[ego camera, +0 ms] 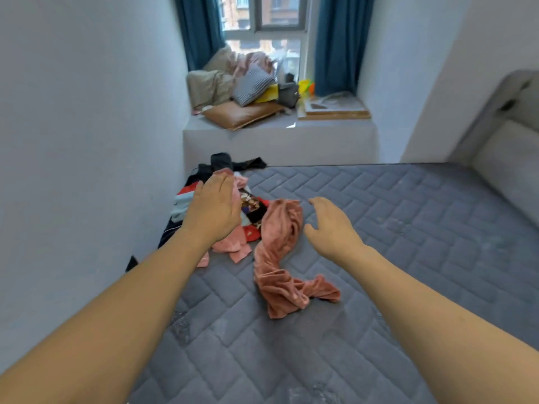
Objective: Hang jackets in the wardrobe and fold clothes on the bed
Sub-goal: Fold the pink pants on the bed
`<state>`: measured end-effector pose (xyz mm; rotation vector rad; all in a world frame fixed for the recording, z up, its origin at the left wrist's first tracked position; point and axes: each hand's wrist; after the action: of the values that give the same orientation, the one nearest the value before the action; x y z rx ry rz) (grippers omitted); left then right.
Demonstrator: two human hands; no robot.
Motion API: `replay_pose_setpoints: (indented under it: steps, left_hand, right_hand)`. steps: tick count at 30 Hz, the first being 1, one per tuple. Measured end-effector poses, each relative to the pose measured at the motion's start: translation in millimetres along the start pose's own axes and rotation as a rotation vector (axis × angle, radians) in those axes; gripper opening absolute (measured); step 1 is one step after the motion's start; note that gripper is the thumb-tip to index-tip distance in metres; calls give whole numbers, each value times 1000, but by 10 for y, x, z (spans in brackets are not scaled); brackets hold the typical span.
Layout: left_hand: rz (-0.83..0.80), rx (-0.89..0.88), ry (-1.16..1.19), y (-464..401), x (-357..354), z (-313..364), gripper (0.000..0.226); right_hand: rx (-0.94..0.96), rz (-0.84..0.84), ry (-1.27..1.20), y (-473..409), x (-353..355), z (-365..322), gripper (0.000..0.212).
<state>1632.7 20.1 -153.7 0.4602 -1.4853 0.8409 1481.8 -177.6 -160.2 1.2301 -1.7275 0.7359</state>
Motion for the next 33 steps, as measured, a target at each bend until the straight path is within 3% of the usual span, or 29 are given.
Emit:
replay_pose_setpoints:
  steps: [3,6,10,15,18,22,27,33]
  left_hand:
    - [-120,63,52,-162,-728,-478,55]
    - [-317,115,148,-343,-1785,-693,61]
    - [-683,68,290,-553,-3529,-599,86]
    - [-975,-46,80,-541,-5433,-253,104]
    - [-930,-30,-1,-348,-6225,-157,110]
    - [-898,-48,-15,-363,-6540,-162,116]
    - [-954,-22,-49,-372,-6483,-104,116]
    - [-872,-14,-59,-358,-6510,-93,115]
  right_hand:
    - [-31,-71,-59,-549,-660,128,43]
    - [-102,-138,-67,-1038,-1541,560,47]
    - [-236,-283,56,-1519,-2983,1518,70]
    - [-358,-575,203,-1647,-4608,2699,111]
    - [-308,-414,109,-1507,-5306,3042,118]
    - [-147,-252,126,-1439,-5470,3170,103]
    - [-160,-258,107,-1438,-5428,3140,98]
    - [-108,-143,110,-1447,-5470,3163,84]
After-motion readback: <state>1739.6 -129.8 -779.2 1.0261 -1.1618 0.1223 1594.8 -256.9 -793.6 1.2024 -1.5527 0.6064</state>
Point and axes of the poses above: each hand's wrist, its own y-axis away from the middle knuckle, its own x-axis out of the back of the hand, z = x × y, and after that the axes turned 5 degrees about -z, right-handed
